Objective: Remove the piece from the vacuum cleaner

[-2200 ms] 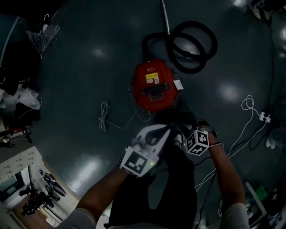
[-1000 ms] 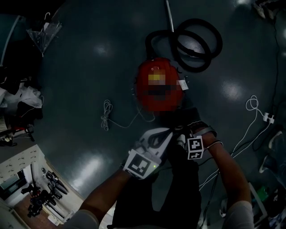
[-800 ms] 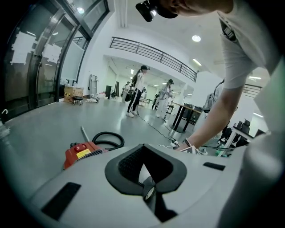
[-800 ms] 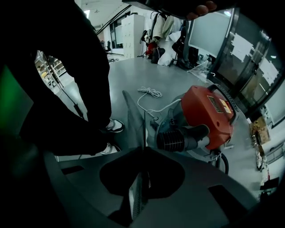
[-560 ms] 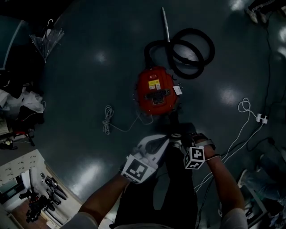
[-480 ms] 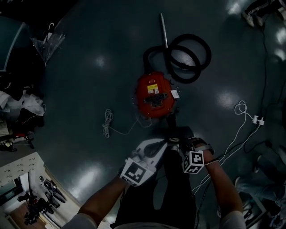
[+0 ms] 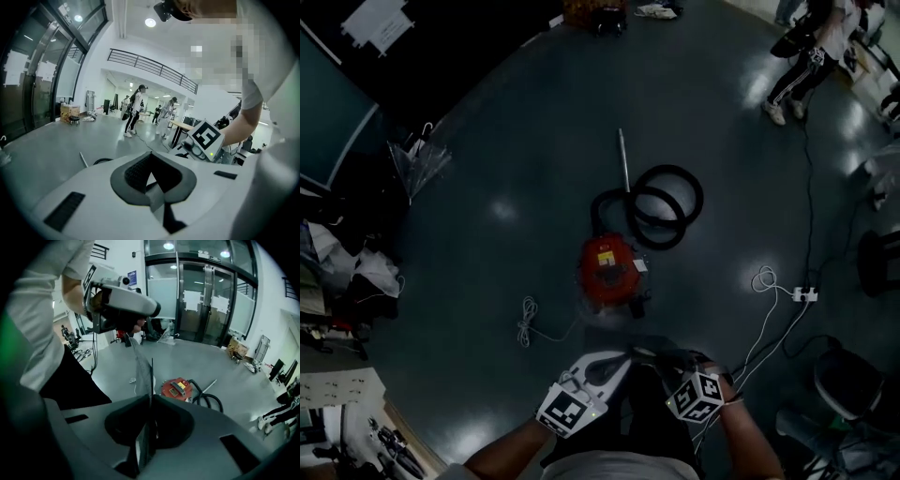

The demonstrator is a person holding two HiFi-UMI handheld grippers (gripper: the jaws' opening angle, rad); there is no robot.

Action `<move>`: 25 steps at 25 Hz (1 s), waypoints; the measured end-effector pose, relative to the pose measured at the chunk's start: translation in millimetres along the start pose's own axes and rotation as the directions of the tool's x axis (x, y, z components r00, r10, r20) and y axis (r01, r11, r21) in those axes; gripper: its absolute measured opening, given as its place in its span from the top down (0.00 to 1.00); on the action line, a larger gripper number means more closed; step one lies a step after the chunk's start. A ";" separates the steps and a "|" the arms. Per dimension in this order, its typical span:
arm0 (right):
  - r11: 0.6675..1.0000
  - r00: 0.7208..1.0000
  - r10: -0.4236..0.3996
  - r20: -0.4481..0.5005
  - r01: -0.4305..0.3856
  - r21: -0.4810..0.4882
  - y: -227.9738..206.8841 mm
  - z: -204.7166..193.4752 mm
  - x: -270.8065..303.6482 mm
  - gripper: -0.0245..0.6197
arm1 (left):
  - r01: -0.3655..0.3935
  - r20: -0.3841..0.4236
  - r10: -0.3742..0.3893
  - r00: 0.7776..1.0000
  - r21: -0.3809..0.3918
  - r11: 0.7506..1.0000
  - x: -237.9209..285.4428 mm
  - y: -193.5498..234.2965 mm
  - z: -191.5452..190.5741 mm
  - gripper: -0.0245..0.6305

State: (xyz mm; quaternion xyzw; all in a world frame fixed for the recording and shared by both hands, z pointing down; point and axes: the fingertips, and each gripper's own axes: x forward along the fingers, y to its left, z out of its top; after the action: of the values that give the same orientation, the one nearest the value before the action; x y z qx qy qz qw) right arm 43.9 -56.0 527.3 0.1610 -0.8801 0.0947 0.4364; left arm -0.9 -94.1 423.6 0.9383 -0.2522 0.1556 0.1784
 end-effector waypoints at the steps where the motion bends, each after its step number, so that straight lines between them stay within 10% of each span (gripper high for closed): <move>1: 1.000 1.000 -0.020 0.015 0.019 0.017 0.3 13.3 -17.4 0.90 | 0.002 0.011 -0.002 1.000 -0.002 1.000 -6.9 -8.3 13.3 0.96; 14: 0.965 0.962 -0.239 0.131 0.221 0.142 -15.0 106.3 -169.1 0.90 | 0.041 0.091 -0.042 0.995 0.015 0.999 -42.8 -73.7 111.0 0.96; 25: 0.945 0.922 -0.283 0.263 0.221 0.240 -15.5 147.4 -224.1 0.90 | 0.012 0.150 -0.018 0.988 0.041 0.999 -51.1 -93.6 161.2 0.96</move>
State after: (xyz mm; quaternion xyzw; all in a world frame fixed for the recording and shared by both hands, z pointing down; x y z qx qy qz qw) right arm 67.9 -70.7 260.1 0.3301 -0.8923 0.1031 0.2901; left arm 39.0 -63.6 237.0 0.9527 -0.2546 0.0879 0.1411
